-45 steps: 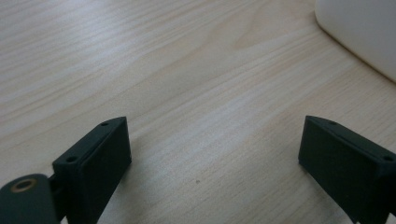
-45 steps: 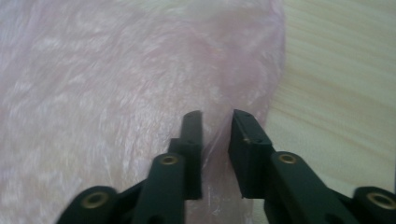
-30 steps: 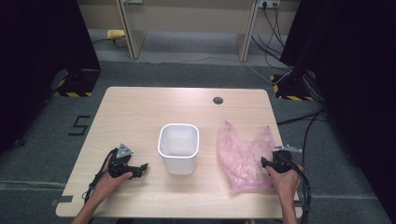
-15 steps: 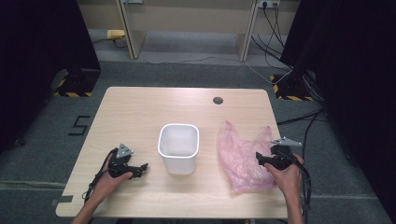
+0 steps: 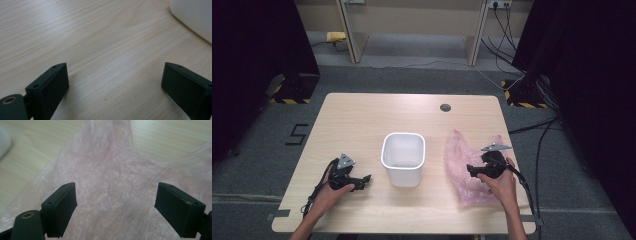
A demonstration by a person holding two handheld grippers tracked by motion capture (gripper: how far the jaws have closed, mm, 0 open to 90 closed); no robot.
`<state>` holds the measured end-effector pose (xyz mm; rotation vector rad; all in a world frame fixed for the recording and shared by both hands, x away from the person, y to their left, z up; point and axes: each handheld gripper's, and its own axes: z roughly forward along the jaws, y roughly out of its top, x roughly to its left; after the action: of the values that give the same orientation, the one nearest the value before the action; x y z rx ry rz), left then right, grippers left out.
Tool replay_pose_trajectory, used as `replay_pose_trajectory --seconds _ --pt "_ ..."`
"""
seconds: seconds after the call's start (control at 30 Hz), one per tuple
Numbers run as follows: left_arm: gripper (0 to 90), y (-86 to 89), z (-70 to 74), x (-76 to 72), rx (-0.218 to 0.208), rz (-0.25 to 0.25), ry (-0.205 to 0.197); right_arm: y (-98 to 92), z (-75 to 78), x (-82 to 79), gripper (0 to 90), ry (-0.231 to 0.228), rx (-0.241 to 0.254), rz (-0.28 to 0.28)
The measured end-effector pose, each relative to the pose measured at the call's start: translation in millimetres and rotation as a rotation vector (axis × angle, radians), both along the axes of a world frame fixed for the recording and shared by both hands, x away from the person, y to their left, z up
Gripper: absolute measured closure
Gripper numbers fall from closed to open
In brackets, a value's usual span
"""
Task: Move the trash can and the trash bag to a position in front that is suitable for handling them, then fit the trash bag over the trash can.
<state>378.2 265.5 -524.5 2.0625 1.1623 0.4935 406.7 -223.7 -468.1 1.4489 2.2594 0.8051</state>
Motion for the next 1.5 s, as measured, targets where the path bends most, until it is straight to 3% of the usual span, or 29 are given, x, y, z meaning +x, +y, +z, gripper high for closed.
replay_pose_trajectory --seconds 0.23,0.43,0.63,0.9,1.0,1.1,1.17,1.23,1.33,1.4,1.5 --pt "6.8 0.1 0.1 0.0 0.002 -0.002 0.0 5.9 -15.4 6.7 18.1 0.061 -0.08 -0.046" --pt "6.8 0.1 0.0 0.1 0.001 -0.001 0.0 4.3 -17.3 8.5 18.0 0.059 -0.067 -0.073" --pt "6.8 0.1 0.1 0.0 0.002 -0.002 0.0 -0.4 -27.1 10.3 15.6 0.103 -0.041 -0.093" --pt "6.8 0.0 0.1 -0.2 0.003 -0.001 0.0 4.6 -33.5 7.2 9.2 0.056 -0.054 -0.091" --pt "6.8 0.0 0.1 -0.2 0.003 -0.002 0.0 2.9 -31.6 5.1 26.2 0.023 -0.041 -0.056" --pt "6.8 -0.2 0.3 -0.6 0.007 -0.002 -0.002 2.7 -31.8 2.1 37.4 -0.004 -0.029 -0.049" --pt "6.9 -0.2 0.2 -0.7 0.005 0.0 0.0 2.7 -32.5 0.6 49.9 -0.03 -0.015 -0.037" --pt "6.9 -0.2 0.2 -0.9 0.004 0.0 0.001 0.8 -33.5 0.7 68.0 -0.055 0.005 -0.008" --pt "6.9 -0.3 0.2 -1.1 0.005 -0.004 0.001 -1.9 -35.3 1.7 85.0 -0.057 0.055 0.0" --pt "6.9 -0.4 0.2 -1.1 0.005 -0.004 0.002 -2.6 -37.6 1.7 90.0 -0.065 0.088 0.004" --pt "6.9 -0.5 0.2 -1.1 0.003 -0.003 0.002 -2.2 -37.1 3.0 90.0 -0.064 0.083 0.021"
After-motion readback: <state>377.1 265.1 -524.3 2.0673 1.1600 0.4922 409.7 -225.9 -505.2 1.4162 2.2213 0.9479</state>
